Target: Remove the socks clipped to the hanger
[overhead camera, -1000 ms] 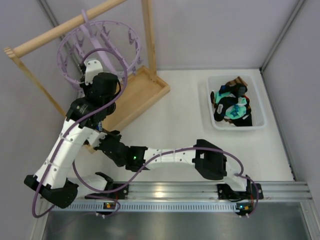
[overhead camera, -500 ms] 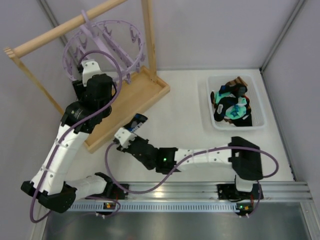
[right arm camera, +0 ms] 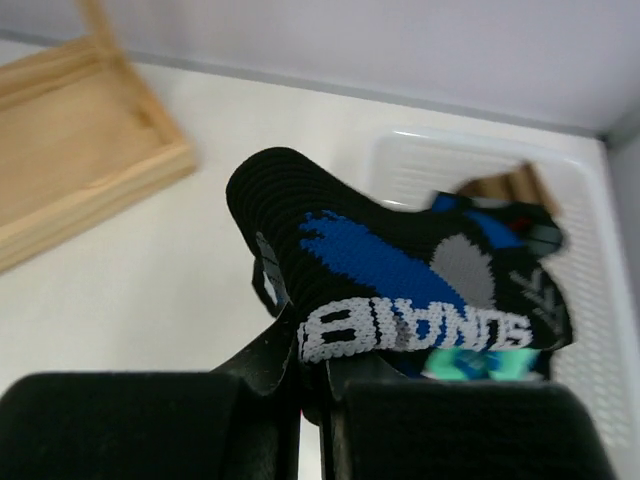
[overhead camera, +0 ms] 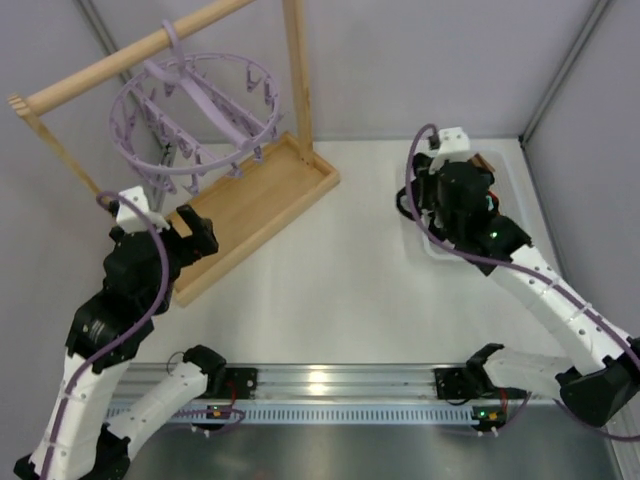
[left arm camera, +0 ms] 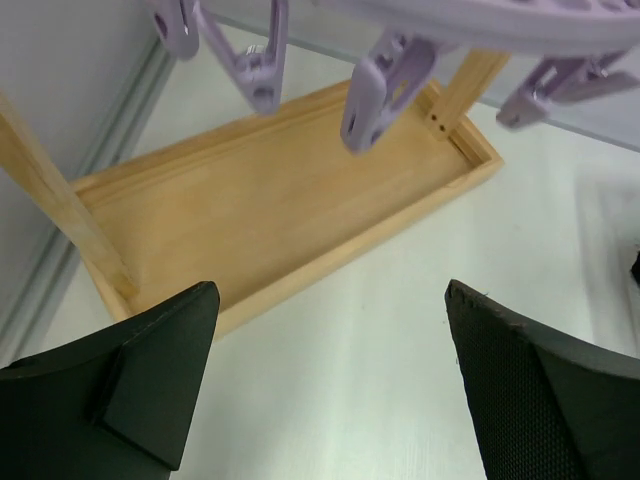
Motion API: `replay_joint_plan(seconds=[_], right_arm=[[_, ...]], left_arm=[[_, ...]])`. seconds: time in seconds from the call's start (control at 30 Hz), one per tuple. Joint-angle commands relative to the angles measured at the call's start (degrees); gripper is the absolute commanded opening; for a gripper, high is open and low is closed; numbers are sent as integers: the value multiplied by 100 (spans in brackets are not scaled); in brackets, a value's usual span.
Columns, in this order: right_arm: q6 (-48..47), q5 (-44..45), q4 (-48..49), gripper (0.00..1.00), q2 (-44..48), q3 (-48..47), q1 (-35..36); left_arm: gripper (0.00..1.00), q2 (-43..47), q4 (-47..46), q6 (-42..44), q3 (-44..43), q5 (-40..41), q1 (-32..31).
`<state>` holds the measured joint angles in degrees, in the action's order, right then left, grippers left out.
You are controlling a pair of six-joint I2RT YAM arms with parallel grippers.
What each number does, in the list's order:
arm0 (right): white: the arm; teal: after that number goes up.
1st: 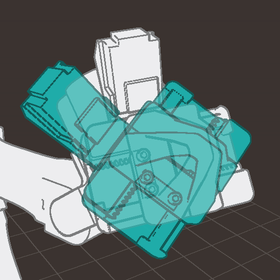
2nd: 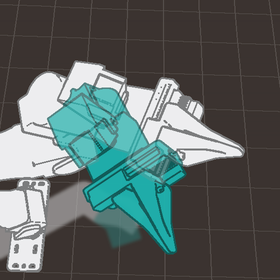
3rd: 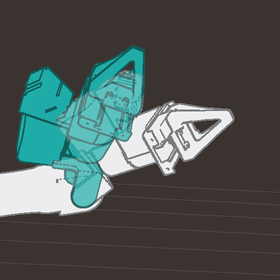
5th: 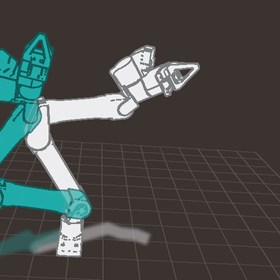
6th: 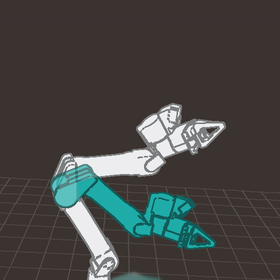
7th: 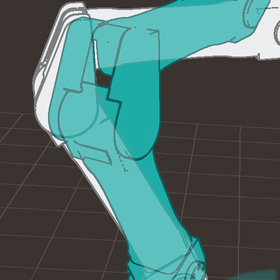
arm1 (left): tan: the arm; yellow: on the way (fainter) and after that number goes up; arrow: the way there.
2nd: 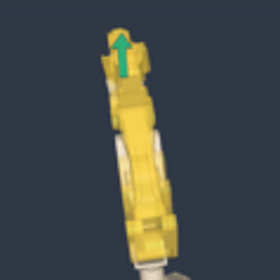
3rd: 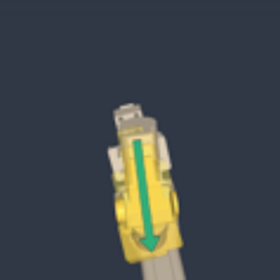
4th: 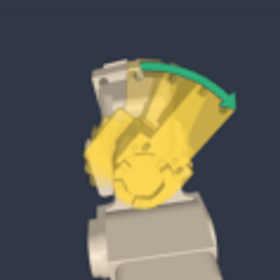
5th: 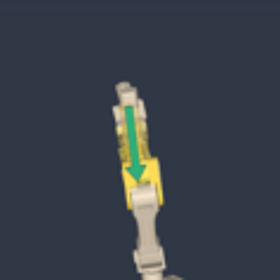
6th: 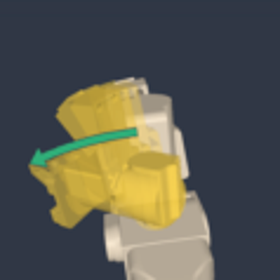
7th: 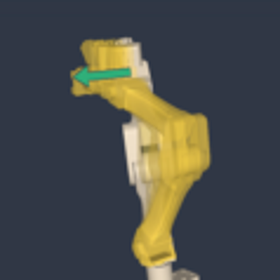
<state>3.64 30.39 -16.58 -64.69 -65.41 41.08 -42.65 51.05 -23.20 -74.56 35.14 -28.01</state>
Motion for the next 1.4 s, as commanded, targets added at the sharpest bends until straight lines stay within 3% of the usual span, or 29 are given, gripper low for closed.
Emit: replay_joint_plan(seconds=[0.0, 0.13, 0.27, 0.53, 0.77, 0.93, 1.1, 1.17, 1.2, 1.23, 1.33, 1.37], right_arm=[[-126, -349, -1189, 0, -52, -735, -1459], [-206, -614, -1602, 0, -553, -1246, -2989], [-206, -735, -1436, 0, -1079, -1701, -3394], [-302, -1316, -1761, 0, -2749, -2880, -4028], [-127, -2378, -1366, 0, -4164, -2215, -4046], [242, -2573, -1321, 0, -4911, -1845, -4247], [304, -2872, -1462, 0, -5160, -1888, -4363], [356, -2889, -1384, 7, -4870, -1783, -4398], [392, -2907, -1357, 16, -4748, -1756, -4415], [409, -2951, -1348, 31, -4494, -1730, -4450], [532, -3250, -1295, 49, -4002, -1756, -4529], [593, -3389, -1278, 50, -3895, -1756, -4539]], left_arm=[[98, 792, -332, -334, 573, -874, 24], [98, 1626, -446, -396, 1144, -1280, 32], [98, 2163, -596, -387, 1978, -1255, 24], [98, 2630, -605, -519, 2359, -1184, 24], [98, 2666, -622, -519, 2385, -1219, 24], [98, 2648, -666, -484, 2412, -1272, 6], [98, 2666, -658, -492, 2412, -1272, -3], [98, 2683, -657, -501, 2420, -1264, -20], [98, 2683, -657, -501, 2420, -1264, -20], [98, 2692, -666, -501, 2420, -1255, -38], [98, 2683, -657, -501, 2420, -1255, -38], [98, 2692, -657, -501, 2420, -1255, -38]])
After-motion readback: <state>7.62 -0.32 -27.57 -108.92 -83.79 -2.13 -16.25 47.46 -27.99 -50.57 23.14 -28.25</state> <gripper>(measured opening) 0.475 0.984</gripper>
